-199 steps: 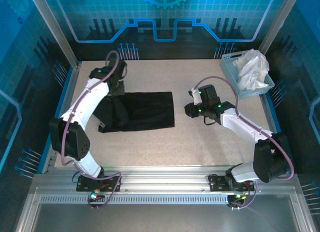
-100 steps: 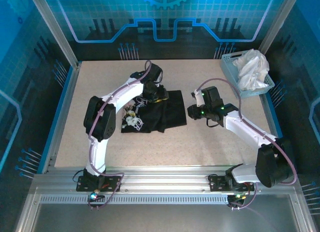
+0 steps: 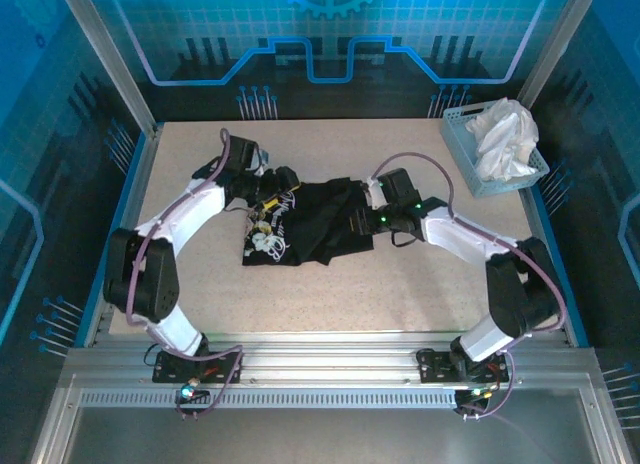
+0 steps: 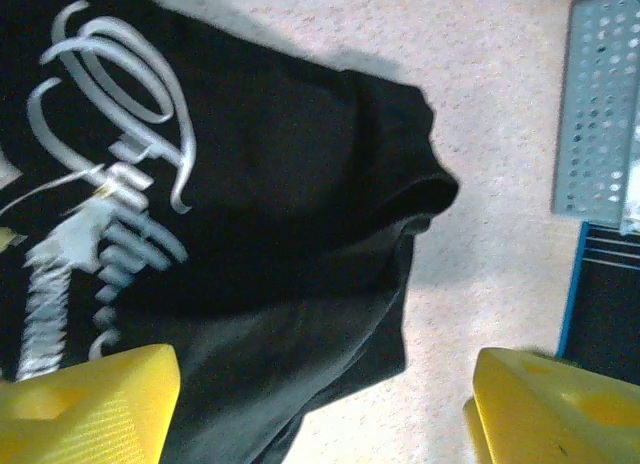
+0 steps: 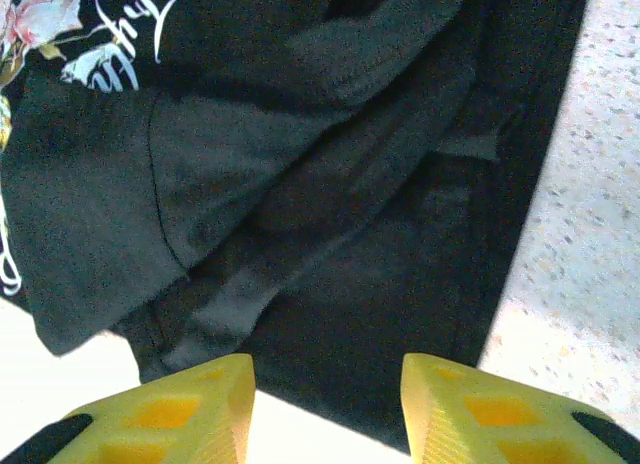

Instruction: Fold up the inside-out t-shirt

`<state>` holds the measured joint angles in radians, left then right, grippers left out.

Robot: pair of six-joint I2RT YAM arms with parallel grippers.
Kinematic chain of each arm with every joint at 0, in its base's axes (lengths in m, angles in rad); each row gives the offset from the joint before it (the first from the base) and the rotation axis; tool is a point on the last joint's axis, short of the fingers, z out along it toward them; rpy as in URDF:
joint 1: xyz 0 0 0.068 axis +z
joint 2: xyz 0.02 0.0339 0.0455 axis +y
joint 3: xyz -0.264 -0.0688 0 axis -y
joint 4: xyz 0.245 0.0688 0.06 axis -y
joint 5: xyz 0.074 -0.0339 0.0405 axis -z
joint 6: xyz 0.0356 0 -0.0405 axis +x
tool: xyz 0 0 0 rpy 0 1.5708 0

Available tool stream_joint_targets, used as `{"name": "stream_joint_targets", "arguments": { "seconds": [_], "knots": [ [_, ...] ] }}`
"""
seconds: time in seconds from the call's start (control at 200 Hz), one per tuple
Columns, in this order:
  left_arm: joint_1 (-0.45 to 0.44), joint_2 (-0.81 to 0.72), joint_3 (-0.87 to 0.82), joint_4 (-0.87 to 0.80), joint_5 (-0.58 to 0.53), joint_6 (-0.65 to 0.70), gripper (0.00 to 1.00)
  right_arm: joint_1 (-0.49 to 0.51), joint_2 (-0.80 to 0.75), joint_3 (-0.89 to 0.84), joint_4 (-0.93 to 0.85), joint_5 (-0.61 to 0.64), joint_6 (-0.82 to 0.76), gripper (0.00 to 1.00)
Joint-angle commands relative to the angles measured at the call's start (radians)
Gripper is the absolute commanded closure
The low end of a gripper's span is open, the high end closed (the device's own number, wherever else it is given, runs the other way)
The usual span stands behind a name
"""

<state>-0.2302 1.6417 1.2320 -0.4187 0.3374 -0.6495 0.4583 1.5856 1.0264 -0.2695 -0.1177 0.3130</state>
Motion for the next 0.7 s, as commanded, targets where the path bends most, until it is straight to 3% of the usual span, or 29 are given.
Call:
{"name": "stream_joint_targets", "arguments": {
  "seconds": [0.0, 0.13, 0.375, 0.56, 0.695],
  "knots": [
    [-0.027, -0.012, -0.097, -0.006, -0.066, 0.059, 0.20, 0.002, 0.049, 0.079, 0.017, -0.037, 0.026, 0.56],
    [-0.060, 0.037, -0.138, 0.087, 0.023, 0.034, 0.17, -0.007, 0.067, 0.116, -0.030, -0.008, -0.003, 0.56],
    [-0.178, 0.165, -0.023, 0.181, 0.077, 0.017, 0.20, -0.047, 0.004, 0.089, -0.066, 0.033, -0.015, 0.56],
    [-0.338, 0.249, 0.082, 0.348, 0.174, -0.019, 0.23, -0.206, -0.110, 0.013, -0.085, 0.036, 0.009, 0.56],
    [-0.410, 0.372, 0.212, 0.367, 0.254, -0.029, 0.23, -0.314, -0.165, -0.039, -0.061, 0.009, 0.066, 0.56]
  ]
}}
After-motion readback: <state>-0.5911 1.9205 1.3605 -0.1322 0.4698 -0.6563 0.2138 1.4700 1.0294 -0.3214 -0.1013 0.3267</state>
